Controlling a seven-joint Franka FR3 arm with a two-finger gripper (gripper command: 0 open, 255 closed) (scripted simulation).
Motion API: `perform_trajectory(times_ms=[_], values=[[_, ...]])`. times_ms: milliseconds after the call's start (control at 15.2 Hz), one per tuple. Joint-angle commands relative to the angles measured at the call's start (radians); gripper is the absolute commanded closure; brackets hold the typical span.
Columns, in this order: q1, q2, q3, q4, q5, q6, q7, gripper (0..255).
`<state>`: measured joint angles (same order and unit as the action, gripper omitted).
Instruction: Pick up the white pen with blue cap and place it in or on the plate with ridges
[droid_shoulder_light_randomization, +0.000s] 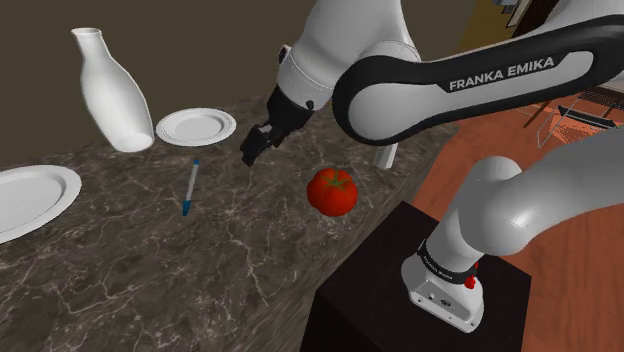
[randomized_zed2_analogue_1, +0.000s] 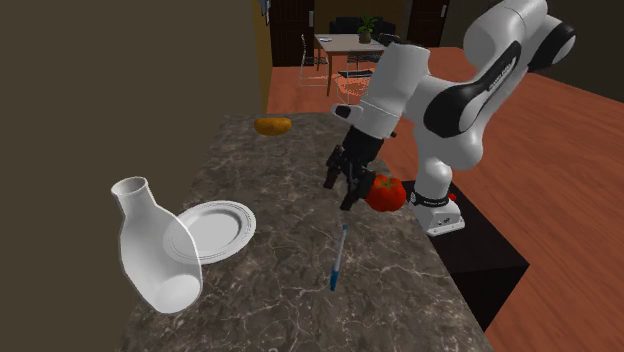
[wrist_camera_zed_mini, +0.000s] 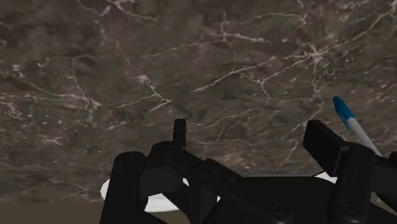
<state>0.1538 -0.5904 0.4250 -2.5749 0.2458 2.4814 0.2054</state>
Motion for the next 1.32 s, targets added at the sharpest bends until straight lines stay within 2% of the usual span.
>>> perform_trajectory(times_ms=[0, 264, 462, 594, 660, 792, 990, 1122, 1188, 1254], values=[[0.003, 0.039, 0.049, -0.002, -0.009, 0.093, 0.017, 0], [-0.037, 0.137, 0.173, 0.023, -0.071, 0.261, 0.077, 0], [-0.12, 0.209, 0.302, 0.054, -0.161, 0.376, 0.154, 0], [-0.215, 0.251, 0.42, 0.081, -0.249, 0.446, 0.226, 0], [-0.28, 0.269, 0.494, 0.097, -0.299, 0.478, 0.268, 0], [-0.347, 0.287, 0.559, 0.11, -0.339, 0.501, 0.3, 0], [-0.477, 0.324, 0.673, 0.131, -0.409, 0.53, 0.354, 0], [-0.585, 0.346, 0.77, 0.146, -0.459, 0.547, 0.393, 0], [-0.684, 0.36, 0.86, 0.16, -0.5, 0.56, 0.426, 0], [-0.684, 0.359, 0.861, 0.159, -0.497, 0.56, 0.423, 0]])
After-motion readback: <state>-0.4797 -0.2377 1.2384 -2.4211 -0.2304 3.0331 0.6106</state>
